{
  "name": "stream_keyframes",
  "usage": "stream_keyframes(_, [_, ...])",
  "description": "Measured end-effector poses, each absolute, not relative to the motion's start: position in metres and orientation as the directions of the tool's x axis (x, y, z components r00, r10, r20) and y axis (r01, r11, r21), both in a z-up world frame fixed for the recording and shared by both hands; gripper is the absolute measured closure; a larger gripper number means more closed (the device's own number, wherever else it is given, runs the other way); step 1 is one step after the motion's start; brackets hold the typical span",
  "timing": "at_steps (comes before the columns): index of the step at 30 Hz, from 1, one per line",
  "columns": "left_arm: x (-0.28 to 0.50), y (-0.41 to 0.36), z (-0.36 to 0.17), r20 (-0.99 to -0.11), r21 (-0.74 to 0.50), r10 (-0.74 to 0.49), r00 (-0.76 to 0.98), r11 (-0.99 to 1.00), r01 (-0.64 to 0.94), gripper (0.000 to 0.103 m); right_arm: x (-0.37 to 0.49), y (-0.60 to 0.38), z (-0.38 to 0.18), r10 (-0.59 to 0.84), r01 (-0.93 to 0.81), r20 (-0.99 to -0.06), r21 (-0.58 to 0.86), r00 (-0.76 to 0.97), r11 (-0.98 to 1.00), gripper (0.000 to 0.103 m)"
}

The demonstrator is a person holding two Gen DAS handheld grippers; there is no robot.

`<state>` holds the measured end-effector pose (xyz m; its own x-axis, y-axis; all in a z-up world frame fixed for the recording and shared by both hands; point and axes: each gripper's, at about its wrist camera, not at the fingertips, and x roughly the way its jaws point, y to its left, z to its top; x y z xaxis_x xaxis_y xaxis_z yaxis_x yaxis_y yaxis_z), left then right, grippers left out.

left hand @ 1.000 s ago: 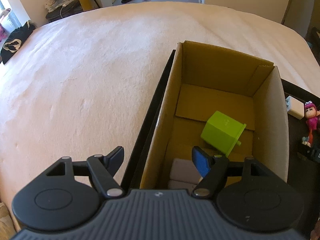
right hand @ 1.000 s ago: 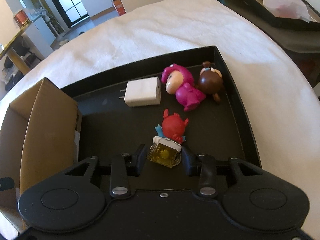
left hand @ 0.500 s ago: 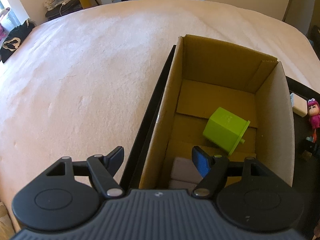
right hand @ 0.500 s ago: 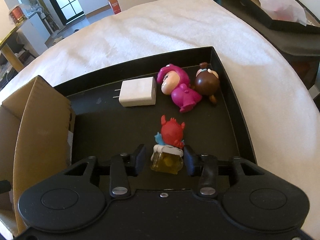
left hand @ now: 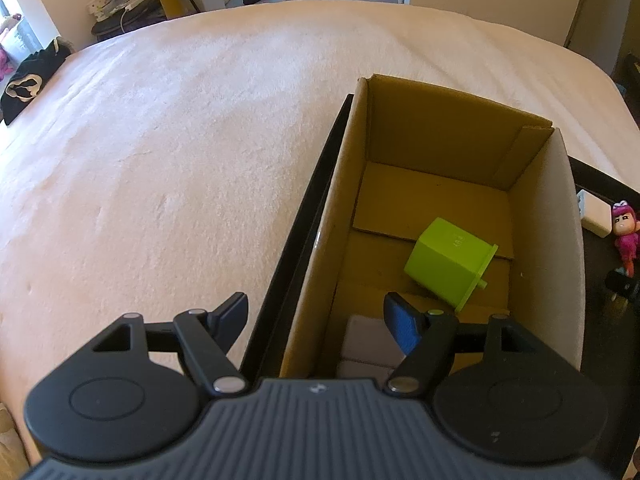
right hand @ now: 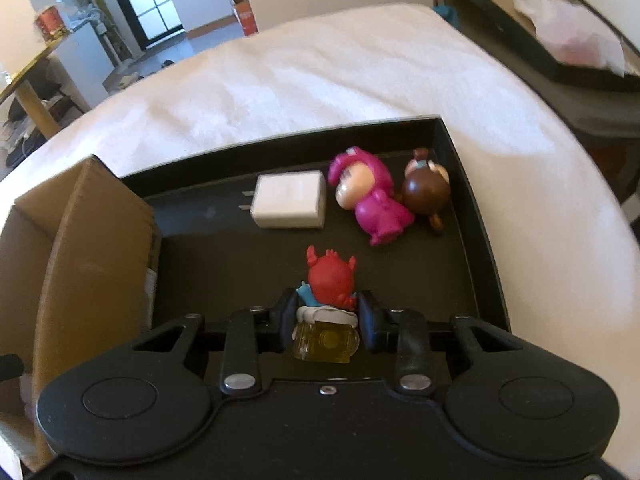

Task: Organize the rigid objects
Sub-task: 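Grasp the amber cup with the right gripper and carry it toward the box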

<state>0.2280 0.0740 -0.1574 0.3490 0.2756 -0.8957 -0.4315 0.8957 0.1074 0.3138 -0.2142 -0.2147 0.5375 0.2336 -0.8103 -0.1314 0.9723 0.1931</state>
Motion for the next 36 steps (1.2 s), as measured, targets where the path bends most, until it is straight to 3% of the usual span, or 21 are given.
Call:
stream_keyframes(20, [0.204,0.084,-0.136,-0.873,0.008,0.206,0.443,0.912,-0.41,0.037,0.29,-0.184,-0.134,0.421,-0.327,-0.669,0.27,0.613,0.906,0.071])
stream_keyframes(28, [0.197,0.089,-0.138,-0.87,-0.056,0.144,0.472,0.922,-0.383,0.053,0.282,-0.161,-0.118,0.503,-0.429,-0.623,0.28,0.6,0.859,0.071])
stream_keyframes(33, [0.195,0.091,-0.139,-0.868,-0.081,0.12,0.482,0.923,-0.376,0.071,0.276,-0.143,-0.117,0.528,-0.476,-0.615,0.267,0.585,0.838,0.071])
stream_keyframes(36, [0.195,0.093,-0.142,-0.866,-0.098,0.106,0.488,0.922,-0.374,0.076,0.275,-0.131,-0.117,0.54,-0.502,-0.618,0.256,0.572,0.826,0.071])
